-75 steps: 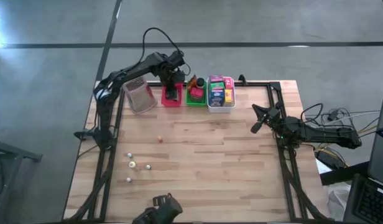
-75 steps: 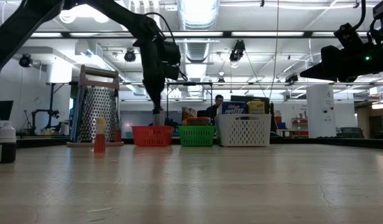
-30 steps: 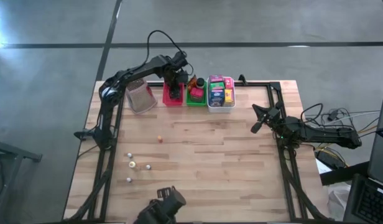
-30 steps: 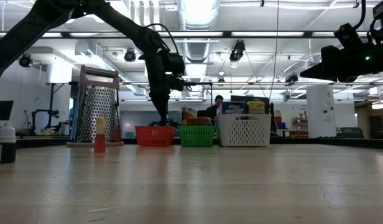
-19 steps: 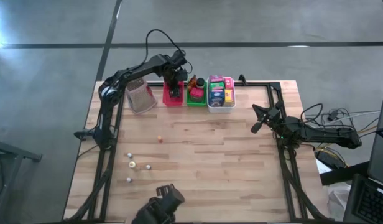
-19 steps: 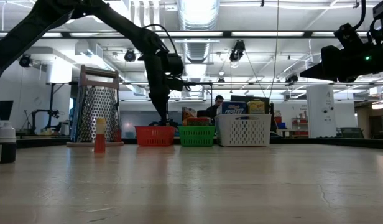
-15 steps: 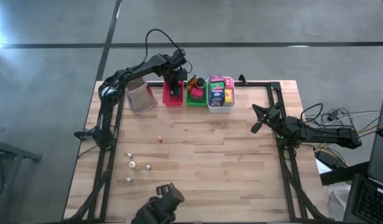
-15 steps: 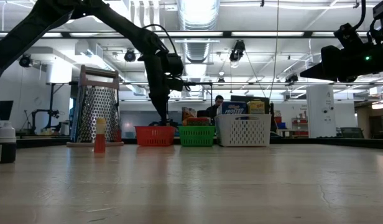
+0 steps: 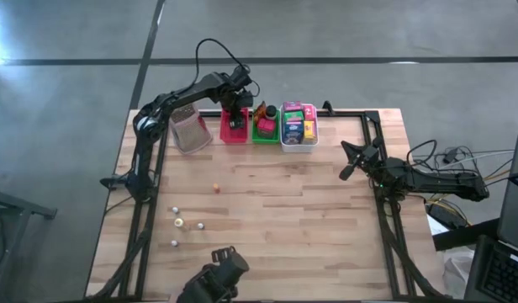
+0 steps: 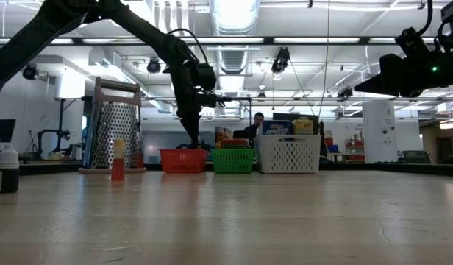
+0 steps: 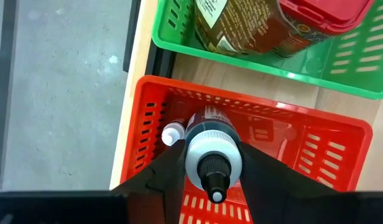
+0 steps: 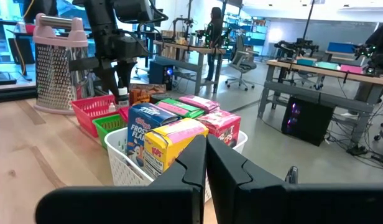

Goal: Pick & Place Kitchen Items
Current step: Put the large black food coloring bottle into the red bin

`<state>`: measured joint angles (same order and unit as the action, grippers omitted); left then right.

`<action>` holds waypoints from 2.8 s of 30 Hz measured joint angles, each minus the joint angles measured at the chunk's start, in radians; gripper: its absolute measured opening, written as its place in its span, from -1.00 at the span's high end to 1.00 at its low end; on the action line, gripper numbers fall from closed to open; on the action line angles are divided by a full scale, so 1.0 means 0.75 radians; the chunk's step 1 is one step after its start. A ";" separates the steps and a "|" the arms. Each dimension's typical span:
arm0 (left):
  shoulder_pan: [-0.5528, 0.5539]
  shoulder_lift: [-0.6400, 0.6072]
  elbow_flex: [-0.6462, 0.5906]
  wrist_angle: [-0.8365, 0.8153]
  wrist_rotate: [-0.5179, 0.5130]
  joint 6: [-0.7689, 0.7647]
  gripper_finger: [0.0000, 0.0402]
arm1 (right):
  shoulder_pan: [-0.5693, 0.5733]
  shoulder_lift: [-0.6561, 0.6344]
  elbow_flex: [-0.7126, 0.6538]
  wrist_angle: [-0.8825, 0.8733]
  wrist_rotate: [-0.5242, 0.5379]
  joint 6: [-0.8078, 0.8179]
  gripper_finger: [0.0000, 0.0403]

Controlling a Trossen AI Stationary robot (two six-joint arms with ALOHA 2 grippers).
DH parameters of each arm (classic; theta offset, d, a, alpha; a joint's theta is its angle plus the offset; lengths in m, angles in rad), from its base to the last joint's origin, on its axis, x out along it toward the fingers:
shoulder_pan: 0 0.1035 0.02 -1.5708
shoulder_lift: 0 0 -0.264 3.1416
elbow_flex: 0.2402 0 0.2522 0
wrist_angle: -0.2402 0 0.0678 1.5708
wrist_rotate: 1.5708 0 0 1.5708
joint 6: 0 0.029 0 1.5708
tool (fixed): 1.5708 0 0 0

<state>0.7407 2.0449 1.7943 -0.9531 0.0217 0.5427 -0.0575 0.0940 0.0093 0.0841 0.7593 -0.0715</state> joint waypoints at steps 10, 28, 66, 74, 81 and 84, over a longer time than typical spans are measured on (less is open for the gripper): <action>0.019 0.000 -0.001 0.001 0.005 0.025 0.30 | 0.000 0.000 0.000 0.000 0.000 0.000 0.96; 0.051 0.064 0.051 -0.010 0.070 0.046 0.32 | 0.000 0.000 0.000 0.000 0.000 0.000 0.96; 0.098 0.110 0.120 0.000 0.130 0.014 0.30 | 0.000 0.000 0.000 0.000 0.000 0.000 0.96; 0.098 0.112 0.121 0.016 0.128 0.013 0.10 | 0.000 0.000 0.000 0.000 0.000 0.000 0.96; 0.098 0.112 0.122 0.030 0.124 0.013 -0.05 | 0.000 0.001 0.001 0.000 0.000 0.000 0.96; 0.098 0.112 0.122 0.030 0.124 0.013 -0.08 | 0.000 0.000 0.000 0.000 0.000 0.000 0.96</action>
<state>0.8139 2.1288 1.8854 -0.9310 0.1146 0.5527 -0.0576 0.0943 0.0094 0.0838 0.7591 -0.0715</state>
